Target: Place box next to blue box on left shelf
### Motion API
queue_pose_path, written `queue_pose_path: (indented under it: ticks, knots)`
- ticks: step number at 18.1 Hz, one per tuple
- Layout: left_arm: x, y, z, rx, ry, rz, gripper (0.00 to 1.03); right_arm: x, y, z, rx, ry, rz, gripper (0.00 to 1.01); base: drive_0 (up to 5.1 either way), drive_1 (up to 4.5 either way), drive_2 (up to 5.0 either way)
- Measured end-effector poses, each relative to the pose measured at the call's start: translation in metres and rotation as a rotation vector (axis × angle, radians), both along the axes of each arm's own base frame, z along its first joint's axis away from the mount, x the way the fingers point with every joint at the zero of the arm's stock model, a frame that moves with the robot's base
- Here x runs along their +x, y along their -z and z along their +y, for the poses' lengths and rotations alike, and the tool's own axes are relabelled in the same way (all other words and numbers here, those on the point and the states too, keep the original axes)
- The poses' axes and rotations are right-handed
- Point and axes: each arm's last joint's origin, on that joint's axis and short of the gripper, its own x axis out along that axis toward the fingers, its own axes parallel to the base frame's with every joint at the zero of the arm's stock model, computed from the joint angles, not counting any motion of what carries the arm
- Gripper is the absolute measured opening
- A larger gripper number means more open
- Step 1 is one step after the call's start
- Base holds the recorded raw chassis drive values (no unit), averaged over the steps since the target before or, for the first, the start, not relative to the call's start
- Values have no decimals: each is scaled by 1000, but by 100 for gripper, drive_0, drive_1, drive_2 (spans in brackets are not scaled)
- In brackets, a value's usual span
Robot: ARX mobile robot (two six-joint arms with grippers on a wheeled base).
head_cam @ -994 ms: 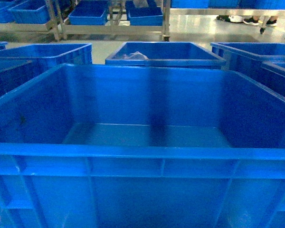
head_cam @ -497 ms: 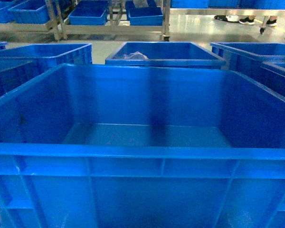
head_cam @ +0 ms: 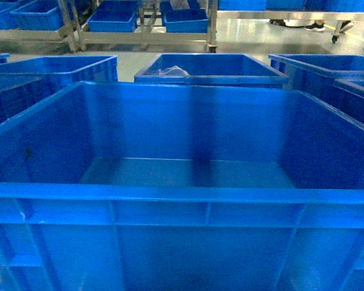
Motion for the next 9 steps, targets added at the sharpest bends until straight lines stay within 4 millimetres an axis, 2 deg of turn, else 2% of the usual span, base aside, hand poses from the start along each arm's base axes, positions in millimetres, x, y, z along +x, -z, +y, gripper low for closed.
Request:
queue_pose_path:
  ticks: [9]
  knots:
    - [0,0,0,0,0,0,98,0,0,0,0,0,0,98,0,0,0]
